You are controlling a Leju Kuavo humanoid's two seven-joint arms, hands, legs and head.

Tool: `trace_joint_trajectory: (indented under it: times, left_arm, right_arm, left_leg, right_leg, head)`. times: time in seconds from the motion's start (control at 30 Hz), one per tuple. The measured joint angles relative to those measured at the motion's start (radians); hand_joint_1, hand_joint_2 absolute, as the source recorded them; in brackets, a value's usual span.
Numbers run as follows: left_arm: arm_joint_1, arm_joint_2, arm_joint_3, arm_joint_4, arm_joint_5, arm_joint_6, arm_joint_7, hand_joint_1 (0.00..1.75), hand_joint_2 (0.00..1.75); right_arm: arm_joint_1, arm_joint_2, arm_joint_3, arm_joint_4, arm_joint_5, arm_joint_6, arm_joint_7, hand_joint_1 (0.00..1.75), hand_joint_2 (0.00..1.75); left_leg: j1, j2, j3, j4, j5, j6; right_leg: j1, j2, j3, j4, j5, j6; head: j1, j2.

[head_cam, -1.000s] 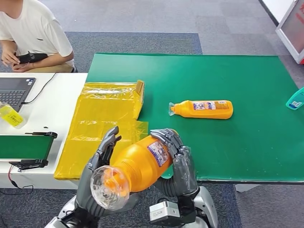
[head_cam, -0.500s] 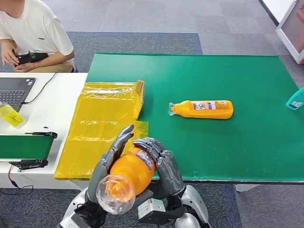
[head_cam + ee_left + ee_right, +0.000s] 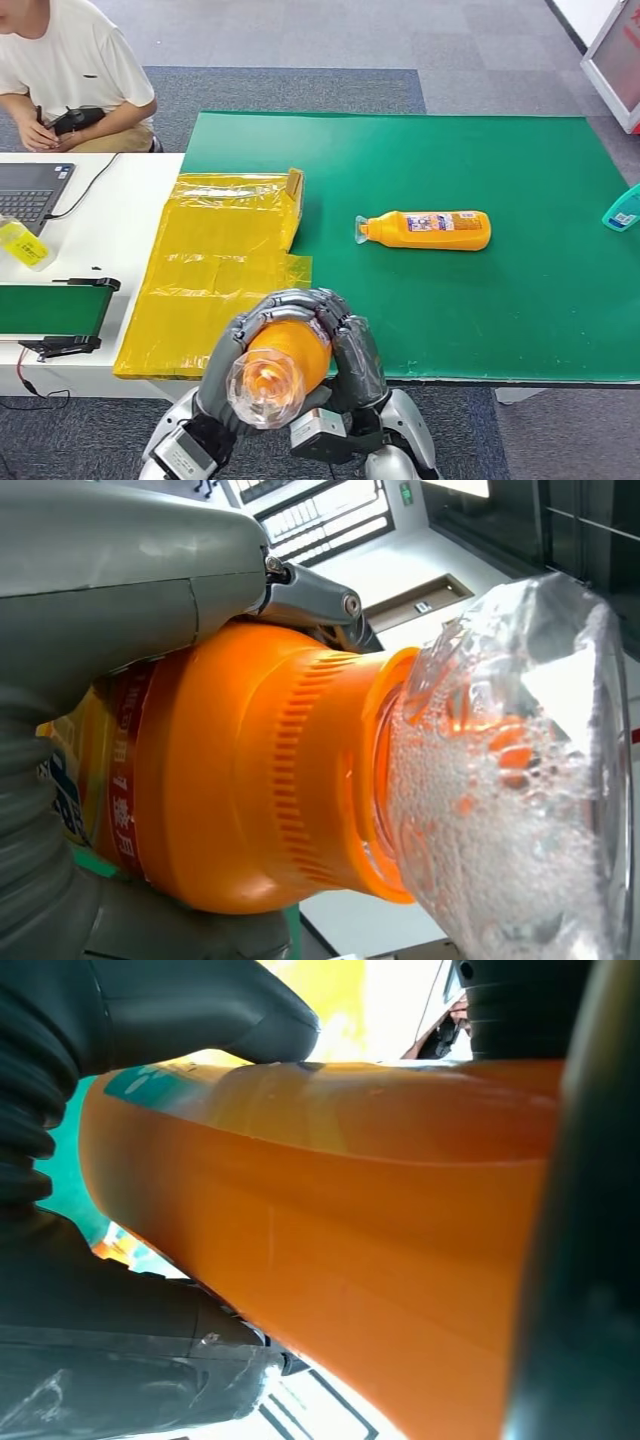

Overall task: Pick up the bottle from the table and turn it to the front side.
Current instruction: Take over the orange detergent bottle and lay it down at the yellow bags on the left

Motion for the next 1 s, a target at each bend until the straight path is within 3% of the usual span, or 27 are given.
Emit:
trace_joint_trajectory:
  times: [0.13,0.17,0.27,0.3,0.57,0.7,0.8,0.9,1.0]
  left_arm:
    - [-0.005,-0.001,-0.002,0.003,-0.002,0.004,0.005,1.75,1.75]
    - [-0.006,-0.001,-0.003,0.004,-0.004,0.004,0.006,1.75,1.75]
    - [-0.009,-0.001,-0.004,0.006,-0.005,0.009,0.009,1.75,1.75]
    - [-0.010,-0.002,-0.005,0.006,-0.004,0.011,0.010,1.75,1.75]
    - [0.003,-0.002,0.008,0.000,-0.014,0.062,0.007,1.75,1.75]
    - [0.050,-0.004,0.043,-0.046,-0.074,0.105,-0.003,1.75,1.75]
    - [0.099,-0.003,0.069,-0.106,-0.139,0.151,-0.056,1.75,1.75]
    - [0.154,-0.004,0.096,-0.180,-0.231,0.241,-0.103,1.75,1.75]
    - [0.192,-0.013,0.138,-0.250,-0.499,0.429,-0.059,1.75,1.75]
  right_arm:
    - [0.004,0.000,-0.003,0.000,0.000,-0.005,0.000,1.75,1.75]
    - [0.004,0.000,-0.004,0.000,0.000,-0.006,0.000,1.65,1.75]
    - [0.006,0.000,-0.006,0.000,-0.004,-0.011,-0.001,0.36,1.75]
    - [0.006,0.000,-0.006,0.000,-0.006,-0.011,-0.001,0.02,1.75]
    - [0.008,0.005,-0.023,0.011,-0.095,0.025,0.019,0.00,1.75]
    - [0.024,0.016,-0.060,0.011,-0.148,0.047,0.027,0.00,1.75]
    - [0.046,0.030,-0.101,-0.002,-0.165,0.059,0.030,0.00,1.75]
    - [0.071,0.041,-0.141,-0.029,-0.174,0.061,0.034,0.00,1.75]
    - [0.091,0.052,-0.180,-0.055,-0.185,0.069,0.039,0.00,1.75]
  left_leg:
    - [0.000,0.000,0.000,0.000,0.000,0.000]
    - [0.000,0.000,0.000,0.000,0.000,0.000]
    - [0.000,0.000,0.000,0.000,0.000,0.000]
    - [0.000,0.000,0.000,0.000,0.000,0.000]
    - [0.000,0.000,0.000,0.000,0.000,0.000]
    - [0.000,0.000,-0.001,0.000,0.000,0.000]
    - [0.000,0.000,-0.001,0.000,0.000,0.000]
    - [0.000,0.000,-0.001,0.000,-0.001,0.000]
    - [0.000,0.000,-0.002,0.000,-0.001,-0.001]
  right_leg:
    - [0.000,0.000,0.000,0.000,0.000,0.000]
    - [0.000,0.000,0.000,0.000,0.000,0.000]
    - [0.000,0.000,0.000,0.000,0.000,0.000]
    - [0.000,0.000,0.000,0.000,0.000,0.000]
    - [0.000,0.000,0.000,0.000,0.000,0.000]
    - [0.000,0.000,0.000,0.000,0.000,0.000]
    - [0.000,0.000,-0.001,0.000,0.000,0.000]
    - [0.000,0.000,-0.001,0.000,-0.001,0.000]
    - [0.000,0.000,-0.001,0.000,-0.001,0.000]
  head:
    - [0.000,0.000]
    - [0.000,0.000]
    - [0.000,0.000]
    - [0.000,0.000]
    - [0.000,0.000]
    - [0.000,0.000]
    - [0.000,0.000]
    - [0.000,0.000]
    - [0.000,0.000]
